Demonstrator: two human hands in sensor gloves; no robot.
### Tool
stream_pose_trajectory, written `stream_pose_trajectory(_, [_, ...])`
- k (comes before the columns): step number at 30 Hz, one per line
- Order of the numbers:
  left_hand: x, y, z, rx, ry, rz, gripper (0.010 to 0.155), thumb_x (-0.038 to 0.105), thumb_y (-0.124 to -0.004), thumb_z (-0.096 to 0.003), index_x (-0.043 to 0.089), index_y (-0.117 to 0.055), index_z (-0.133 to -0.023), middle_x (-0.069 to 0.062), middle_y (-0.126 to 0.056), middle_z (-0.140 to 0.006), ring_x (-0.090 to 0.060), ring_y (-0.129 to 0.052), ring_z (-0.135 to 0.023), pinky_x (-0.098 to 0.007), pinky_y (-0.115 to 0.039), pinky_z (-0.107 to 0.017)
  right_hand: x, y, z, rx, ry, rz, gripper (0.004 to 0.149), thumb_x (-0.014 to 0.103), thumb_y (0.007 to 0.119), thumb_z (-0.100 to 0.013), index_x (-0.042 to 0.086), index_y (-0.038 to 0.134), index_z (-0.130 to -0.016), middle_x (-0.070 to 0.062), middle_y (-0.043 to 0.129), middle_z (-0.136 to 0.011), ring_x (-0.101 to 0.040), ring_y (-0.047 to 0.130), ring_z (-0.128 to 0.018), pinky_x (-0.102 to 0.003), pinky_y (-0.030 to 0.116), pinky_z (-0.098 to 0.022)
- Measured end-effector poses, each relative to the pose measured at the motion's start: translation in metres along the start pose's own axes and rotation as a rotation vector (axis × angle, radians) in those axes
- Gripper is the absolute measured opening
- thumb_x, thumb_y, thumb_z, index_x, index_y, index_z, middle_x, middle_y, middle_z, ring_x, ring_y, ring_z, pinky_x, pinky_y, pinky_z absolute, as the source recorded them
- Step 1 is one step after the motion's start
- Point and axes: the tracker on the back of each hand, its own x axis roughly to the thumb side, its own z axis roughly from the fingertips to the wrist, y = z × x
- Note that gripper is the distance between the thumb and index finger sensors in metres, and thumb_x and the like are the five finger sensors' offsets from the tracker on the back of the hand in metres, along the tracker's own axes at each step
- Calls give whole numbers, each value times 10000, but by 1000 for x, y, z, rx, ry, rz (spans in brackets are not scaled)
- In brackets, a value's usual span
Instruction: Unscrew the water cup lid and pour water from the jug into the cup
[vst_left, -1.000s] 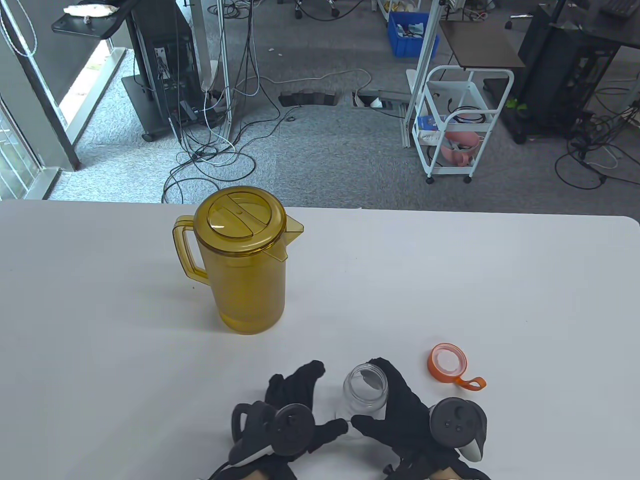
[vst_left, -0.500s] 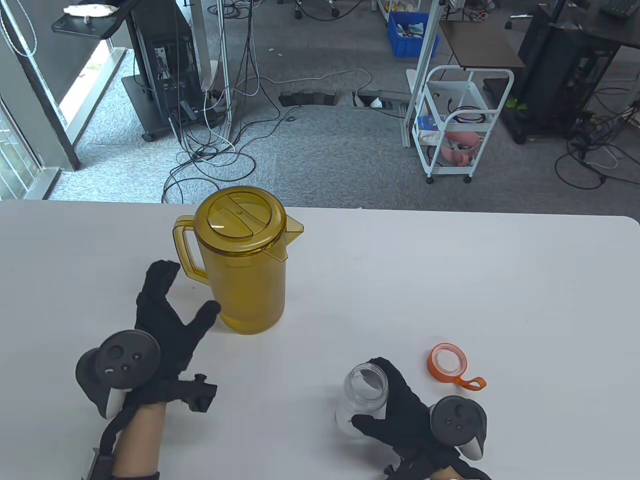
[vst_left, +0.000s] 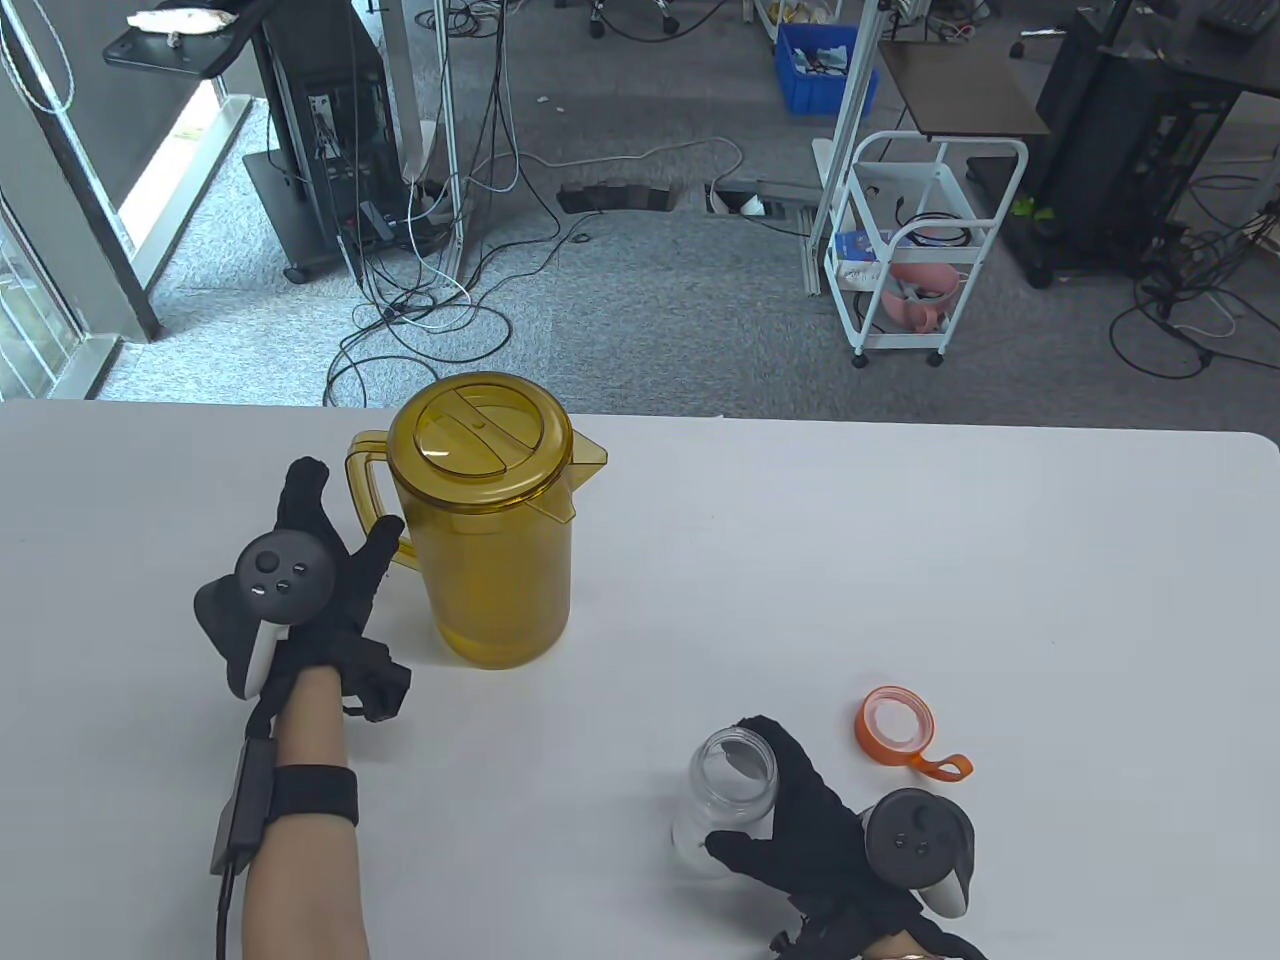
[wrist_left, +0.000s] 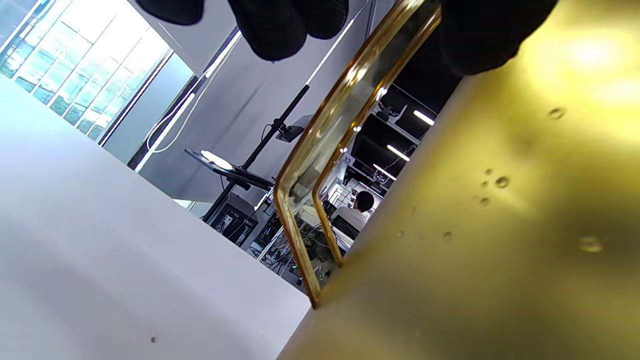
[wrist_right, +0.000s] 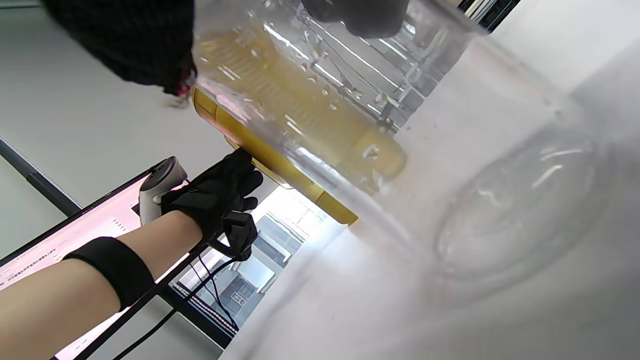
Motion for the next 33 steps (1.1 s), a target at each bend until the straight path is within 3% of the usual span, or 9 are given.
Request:
stream_pose_trajectory(6, [-9, -18, -18, -5, 45, 136, 730, 570, -562, -613, 299, -192, -1182, 84, -428, -1244, -155, -673, -1178, -518, -550, -872, 0, 0, 0, 1, -1, -1, 1001, 513, 870, -427, 128, 240, -1103, -181, 413, -1153, -407, 566, -1058, -687, 383, -705])
stream_pose_trajectory(7, [-9, -23, -20, -18, 42, 161, 632, 556, -542, -620, 347, -302, -1165, 147, -551, -1189, -100, -749, -1128, -472, -600, -868, 0, 0, 0, 0, -2, -2, 1001, 512, 871, -426, 126, 242, -1102, -182, 414, -1152, -408, 566, -1057, -686, 384, -705])
stream_pose_trajectory(8, [-10, -25, -20, -26, 48, 190, 614, 548, -516, -627, 347, -289, -1160, 173, -585, -1142, -63, -804, -1068, -407, -662, -854, 0, 0, 0, 0, -2, -2, 1003, 514, 871, -425, 125, 242, -1102, -181, 414, -1153, -407, 569, -1057, -686, 384, -705])
stream_pose_trajectory(10, [-13, -28, -20, -14, 85, 320, 567, 577, -511, -614, 404, -333, -1124, 237, -627, -1055, -20, -816, -1005, -396, -664, -855, 0, 0, 0, -2, -1, -1, 1003, 515, 871, -423, 126, 244, -1103, -180, 415, -1153, -405, 569, -1057, -687, 384, -705])
stream_pose_trajectory(15, [-17, -30, -16, -15, 100, 479, 382, 640, -508, -593, 474, -499, -937, 259, -732, -834, -9, -873, -763, -373, -720, -819, 0, 0, 0, 0, 1, -4, 1002, 518, 869, -424, 128, 243, -1103, -177, 413, -1153, -405, 567, -1057, -686, 382, -706])
stream_pose_trajectory(18, [-18, -33, -8, 11, 102, 603, 371, 663, -524, -579, 451, -571, -880, 248, -783, -716, -19, -895, -636, -357, -746, -784, 0, 0, 0, 0, 1, -4, 1002, 521, 867, -425, 130, 242, -1103, -176, 414, -1153, -401, 566, -1059, -687, 382, -705])
stream_pose_trajectory(21, [-17, -31, 0, 78, 87, 606, 383, 678, -535, -567, 415, -626, -831, 238, -813, -618, -23, -908, -518, -336, -785, -723, -1, 0, 0, 2, 3, -5, 1002, 523, 866, -424, 134, 240, -1102, -172, 413, -1154, -400, 562, -1060, -686, 382, -706])
stream_pose_trajectory(28, [7, -4, 17, 64, -15, 557, 388, 666, -543, -607, 375, -612, -855, 224, -797, -628, -20, -889, -501, -326, -784, -709, -1, 0, 0, 2, 7, -11, 1002, 528, 863, -424, 136, 238, -1102, -168, 411, -1154, -396, 562, -1061, -687, 381, -705])
stream_pose_trajectory(33, [33, 37, 35, 85, -146, 527, 392, 662, -544, -615, 363, -612, -859, 215, -796, -627, -19, -890, -490, -329, -793, -695, -1, 1, 0, 0, 9, -7, 1003, 530, 862, -423, 135, 238, -1102, -169, 411, -1154, -396, 563, -1061, -687, 382, -705])
